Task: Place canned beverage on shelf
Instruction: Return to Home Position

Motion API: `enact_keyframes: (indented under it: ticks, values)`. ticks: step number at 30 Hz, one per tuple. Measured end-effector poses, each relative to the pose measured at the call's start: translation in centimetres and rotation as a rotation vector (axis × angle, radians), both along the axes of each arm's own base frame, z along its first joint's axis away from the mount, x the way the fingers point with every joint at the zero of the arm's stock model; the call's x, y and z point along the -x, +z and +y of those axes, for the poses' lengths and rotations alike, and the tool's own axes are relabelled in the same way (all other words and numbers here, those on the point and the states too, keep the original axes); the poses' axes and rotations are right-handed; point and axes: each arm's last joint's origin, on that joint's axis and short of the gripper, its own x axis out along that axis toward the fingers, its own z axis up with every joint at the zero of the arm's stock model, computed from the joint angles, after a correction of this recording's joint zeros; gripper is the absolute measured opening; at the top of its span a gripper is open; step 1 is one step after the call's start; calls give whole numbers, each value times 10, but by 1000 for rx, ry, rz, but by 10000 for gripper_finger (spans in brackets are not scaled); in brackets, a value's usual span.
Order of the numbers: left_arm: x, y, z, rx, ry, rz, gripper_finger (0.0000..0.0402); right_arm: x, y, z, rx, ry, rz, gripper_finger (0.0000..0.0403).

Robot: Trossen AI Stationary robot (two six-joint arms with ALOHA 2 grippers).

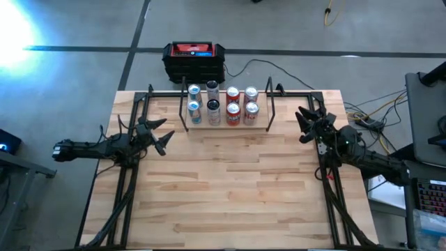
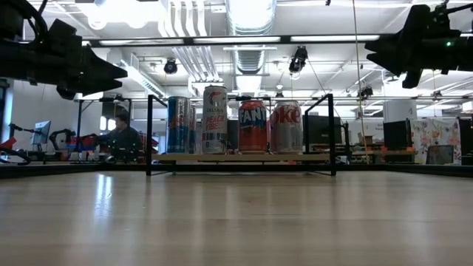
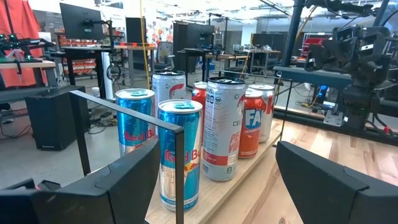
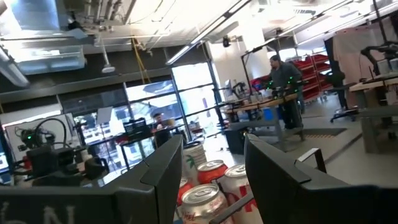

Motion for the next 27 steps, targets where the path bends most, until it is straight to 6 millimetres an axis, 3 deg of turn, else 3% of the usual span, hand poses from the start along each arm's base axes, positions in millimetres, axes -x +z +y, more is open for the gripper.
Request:
enact_keyframes:
  ticks: [27]
  values:
    - [0, 0, 0, 0, 0, -4, 304, -1, -1, 0, -3, 1, 9, 157]
